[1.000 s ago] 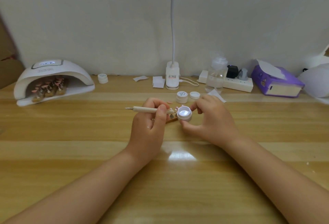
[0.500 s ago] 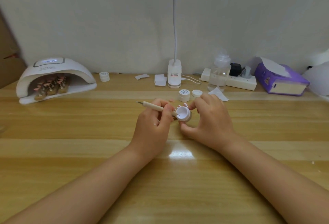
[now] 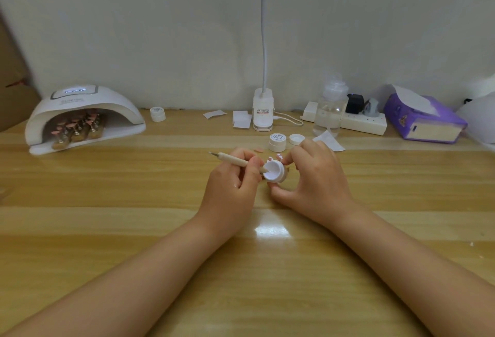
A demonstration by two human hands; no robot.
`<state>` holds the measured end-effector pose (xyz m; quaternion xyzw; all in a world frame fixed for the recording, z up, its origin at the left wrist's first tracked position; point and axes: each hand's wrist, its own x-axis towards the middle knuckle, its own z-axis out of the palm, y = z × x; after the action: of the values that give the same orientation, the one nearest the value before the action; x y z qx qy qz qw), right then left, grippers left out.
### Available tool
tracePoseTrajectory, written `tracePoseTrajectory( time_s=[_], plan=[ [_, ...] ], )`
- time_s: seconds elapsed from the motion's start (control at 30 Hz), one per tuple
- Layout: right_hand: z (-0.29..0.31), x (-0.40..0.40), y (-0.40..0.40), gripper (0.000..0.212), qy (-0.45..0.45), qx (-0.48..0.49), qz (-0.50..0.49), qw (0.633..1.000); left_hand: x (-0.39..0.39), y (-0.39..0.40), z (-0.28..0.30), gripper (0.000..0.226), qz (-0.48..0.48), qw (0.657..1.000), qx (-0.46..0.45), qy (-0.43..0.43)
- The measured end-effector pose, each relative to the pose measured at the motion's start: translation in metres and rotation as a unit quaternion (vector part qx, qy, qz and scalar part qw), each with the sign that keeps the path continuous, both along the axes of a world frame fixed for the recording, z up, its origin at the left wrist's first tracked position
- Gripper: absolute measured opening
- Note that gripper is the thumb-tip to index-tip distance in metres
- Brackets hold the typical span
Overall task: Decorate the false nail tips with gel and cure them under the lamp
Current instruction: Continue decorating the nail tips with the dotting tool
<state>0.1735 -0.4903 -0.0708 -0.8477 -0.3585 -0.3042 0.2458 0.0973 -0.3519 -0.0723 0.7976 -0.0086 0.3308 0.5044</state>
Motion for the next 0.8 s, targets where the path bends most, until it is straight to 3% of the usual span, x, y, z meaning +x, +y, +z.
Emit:
tracePoseTrajectory(
  time_s=[0.8],
  plan=[
    [-0.0011, 0.0013, -0.0001, 0.032, -0.005, 0.004, 0.01, 1.0, -0.0002, -0.0009, 0.0014, 0.016, -0.002, 1.0, -0.013, -0.018]
  ],
)
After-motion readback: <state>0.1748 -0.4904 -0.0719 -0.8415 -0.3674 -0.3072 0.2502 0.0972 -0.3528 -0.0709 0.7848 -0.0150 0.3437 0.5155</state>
